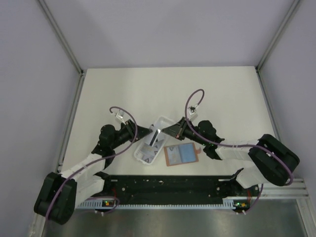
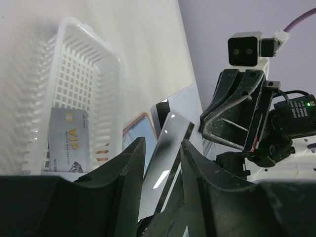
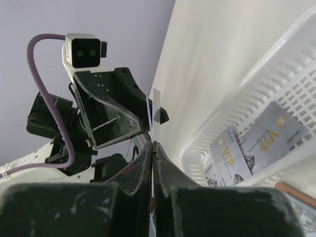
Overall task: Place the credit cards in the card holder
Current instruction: Insert the credit card into the card holder.
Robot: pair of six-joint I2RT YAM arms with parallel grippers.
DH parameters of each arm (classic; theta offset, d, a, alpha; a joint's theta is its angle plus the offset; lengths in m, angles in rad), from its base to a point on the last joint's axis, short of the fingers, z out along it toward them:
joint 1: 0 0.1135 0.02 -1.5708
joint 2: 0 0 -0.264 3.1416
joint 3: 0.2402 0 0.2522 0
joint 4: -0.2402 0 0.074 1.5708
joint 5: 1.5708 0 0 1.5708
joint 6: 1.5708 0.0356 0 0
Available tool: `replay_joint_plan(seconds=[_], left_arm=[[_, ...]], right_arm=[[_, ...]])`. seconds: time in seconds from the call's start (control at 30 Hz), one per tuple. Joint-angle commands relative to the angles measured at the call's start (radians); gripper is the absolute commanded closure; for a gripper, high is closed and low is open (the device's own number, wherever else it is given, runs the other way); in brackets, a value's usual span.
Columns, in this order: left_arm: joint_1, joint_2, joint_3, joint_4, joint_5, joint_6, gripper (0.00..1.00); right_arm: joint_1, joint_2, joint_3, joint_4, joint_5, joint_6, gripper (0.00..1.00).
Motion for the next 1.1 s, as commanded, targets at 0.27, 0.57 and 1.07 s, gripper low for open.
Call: replay_joint_plan(seconds=[0.27,0.57,1.07], left_arm=[[0.002,0.139,-0.006,-0.049,-0.078,0.107,0.58],[0.002,0.035,0.055,-0.191,-0.098,0.153,0.48],[-0.009,-0.373,0.100,-0.163,0.033,0.027,0.34]], right_arm=[[-0.015,0.017,0.013,-0.083,0.119,-0.149,1.00],[-0.016,-0.210,0.107,-0.472,0.313,-0.418,1.00],[-0.038,-0.169,-0.019,0.293,-0.217,0.007,1.00]])
